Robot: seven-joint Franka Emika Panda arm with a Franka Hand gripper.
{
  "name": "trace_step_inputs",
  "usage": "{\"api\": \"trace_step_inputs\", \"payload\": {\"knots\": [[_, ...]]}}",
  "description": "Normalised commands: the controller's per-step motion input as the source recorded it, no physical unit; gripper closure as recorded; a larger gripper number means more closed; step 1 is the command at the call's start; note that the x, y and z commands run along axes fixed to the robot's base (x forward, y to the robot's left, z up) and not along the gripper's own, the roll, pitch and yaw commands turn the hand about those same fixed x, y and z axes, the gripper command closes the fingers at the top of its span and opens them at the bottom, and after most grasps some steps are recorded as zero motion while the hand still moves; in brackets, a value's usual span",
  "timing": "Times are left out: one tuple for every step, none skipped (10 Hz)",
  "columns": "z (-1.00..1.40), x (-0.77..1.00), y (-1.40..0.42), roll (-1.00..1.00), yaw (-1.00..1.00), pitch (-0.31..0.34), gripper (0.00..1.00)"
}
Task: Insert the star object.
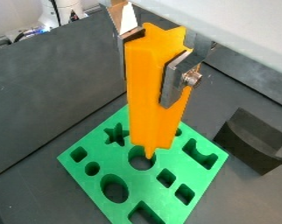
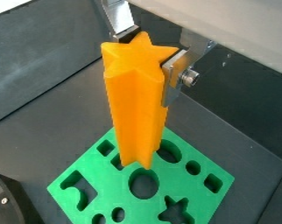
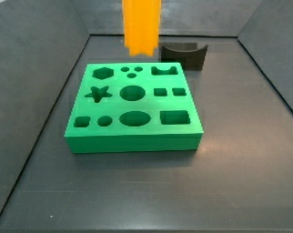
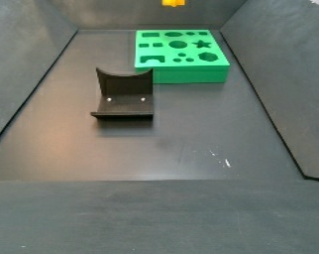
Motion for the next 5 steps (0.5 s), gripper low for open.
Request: {"api": "trace_step_inputs", "payload": {"knots": [[0.00,0.07,0.00,0.00,-0.04,0.013,1.00],[-0.04,-0.09,0.07,0.01,0.00,0.000,1.00],[-0.48,-0.72,0.20,-0.05,-0.27,-0.034,1.00],[-0.69,-0.93,0.24,-0.17,-0.32,-0.043,1.00],[-0.79,-0.96,0.20,-0.22,-0.28,-0.067,1.00]]}}
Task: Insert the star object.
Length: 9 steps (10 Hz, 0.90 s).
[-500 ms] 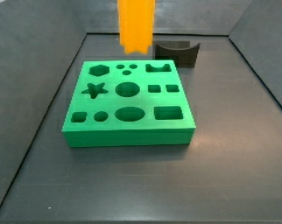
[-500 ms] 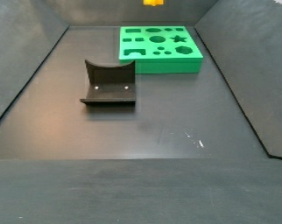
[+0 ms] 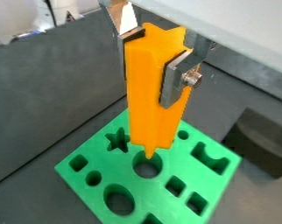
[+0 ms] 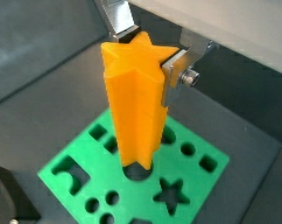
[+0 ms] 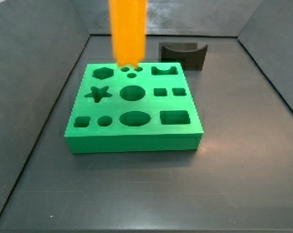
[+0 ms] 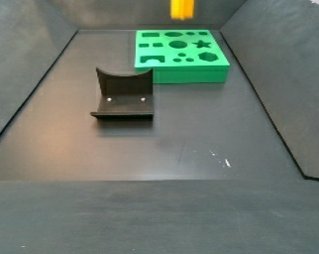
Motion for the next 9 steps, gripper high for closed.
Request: {"api": "trace_step_inputs", "payload": {"knots": [[-0.70,-0.66,0.17,-0.26,-0.07,0.000,1.00],[-0.64,-0.48,0.09,-0.28,-0.04,0.000,1.00],[-0.49,-0.44,0.00,-0.25,-0.04,0.000,1.00],[-0.42,-0.43,0.00,-0.21,-0.05,0.000,1.00],[-0.34,-0.35,0.00,-0.17,-0.05,0.000,1.00],[-0.26,-0.28,0.00,-0.13,-0.05,0.000,1.00],[-0.25,-0.27,0.00,-0.14,-0.08,0.000,1.00],[-0.27,-0.21,0.00,-0.17,-0.41,0.020,1.00],[-0.18,-0.28,0.00,-0.11,-0.79,0.019,1.00]]}}
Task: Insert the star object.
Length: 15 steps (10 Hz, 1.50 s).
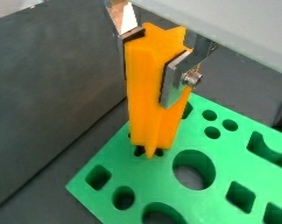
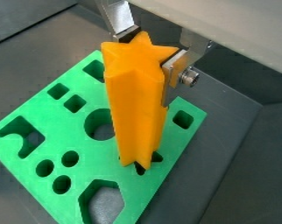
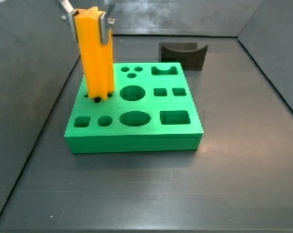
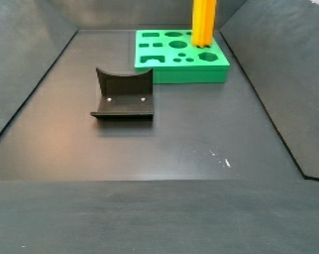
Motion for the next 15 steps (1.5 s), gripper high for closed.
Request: {"api": "trace_step_inputs", "payload": {"knots": [[-0.09,-0.17,0.00,-0.10,-0.83,0.040,1.00],[-0.10,-0.06,0.00,-0.12,-0.87,0.050,1.00],[-0.15,0.00,0.00,-0.16,-0.91,0.054,1.00],[-0.15,0.09,-0.06,-0.14,-0.86,0.023,1.00],[-0.19,0.12,-0.06,-0.14,-0.82,0.050,1.00],[-0.23,0.00,-0.03,-0.17,-0.77,0.083,1.00],[-0.19,-0.16,0.00,-0.18,-0.48,0.064,1.00],[-0.25,-0.15,0.00,-0.23,-0.30,0.077,1.00],[-0.30,-0.23,0.00,-0.26,-0.26,0.063,1.00],[-0.23,-0.22,0.00,-0.24,-0.29,0.050,1.00],[-0.23,-0.07,0.00,-0.18,-0.39,0.050,1.00],[-0.31,0.17,-0.02,-0.15,-0.41,0.060,1.00],[-0.37,0.40,-0.04,-0.16,-0.43,0.099,1.00],[-0.42,0.41,0.00,-0.17,-0.41,0.099,1.00],[-0.38,0.17,0.00,-0.17,-0.20,0.059,1.00]]}}
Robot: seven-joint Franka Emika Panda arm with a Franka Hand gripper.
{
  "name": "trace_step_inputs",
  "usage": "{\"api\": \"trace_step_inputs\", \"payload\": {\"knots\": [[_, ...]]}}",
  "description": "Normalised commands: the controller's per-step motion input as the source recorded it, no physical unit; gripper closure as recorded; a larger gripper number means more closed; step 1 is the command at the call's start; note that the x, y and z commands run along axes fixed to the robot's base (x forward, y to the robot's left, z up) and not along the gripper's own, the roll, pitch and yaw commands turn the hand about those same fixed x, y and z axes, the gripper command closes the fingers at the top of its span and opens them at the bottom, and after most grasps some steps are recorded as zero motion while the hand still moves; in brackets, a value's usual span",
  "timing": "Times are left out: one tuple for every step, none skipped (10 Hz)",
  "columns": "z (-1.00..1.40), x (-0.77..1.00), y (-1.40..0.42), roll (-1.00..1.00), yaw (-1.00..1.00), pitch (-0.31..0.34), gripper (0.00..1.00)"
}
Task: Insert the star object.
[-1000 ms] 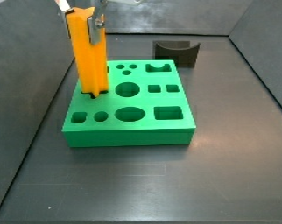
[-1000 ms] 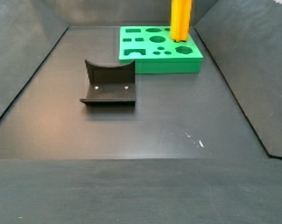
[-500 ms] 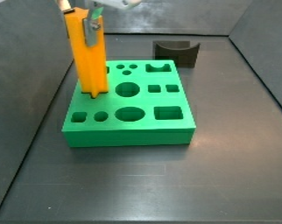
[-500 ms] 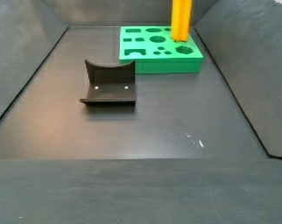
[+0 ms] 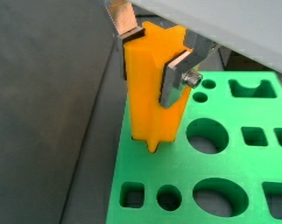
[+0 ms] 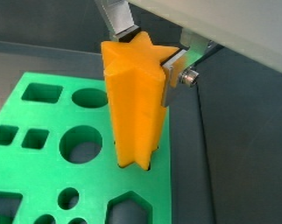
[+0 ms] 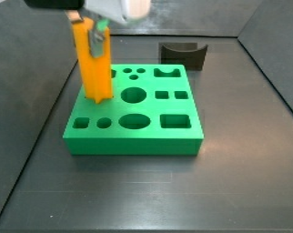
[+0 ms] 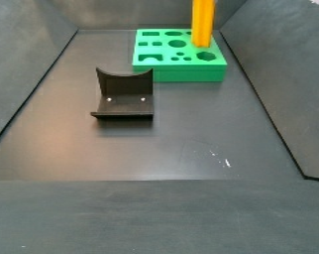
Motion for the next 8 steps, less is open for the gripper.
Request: {"api": "trace_step_inputs", "payload": {"knots": [[-0.37,0.00,0.08,-0.14,-0.09,0.000,1.00],[-0.39,-0.02,0.08,-0.09,-0.04,-0.019,1.00],[-0.43,-0.24,0.04,0.00,0.00,-0.133,1.00],[-0.31,-0.28,0.00,0.07,0.00,-0.126,1.00],[-0.37,-0.20,0.00,0.03,0.00,-0.117,1.00],[-0.34,-0.13,0.00,-0.09,0.00,-0.217,1.00],[-0.40,-0.02,0.01,-0.17,0.00,-0.181,1.00],[-0.59,-0.09,0.00,-0.13,0.00,-0.270,1.00]]}}
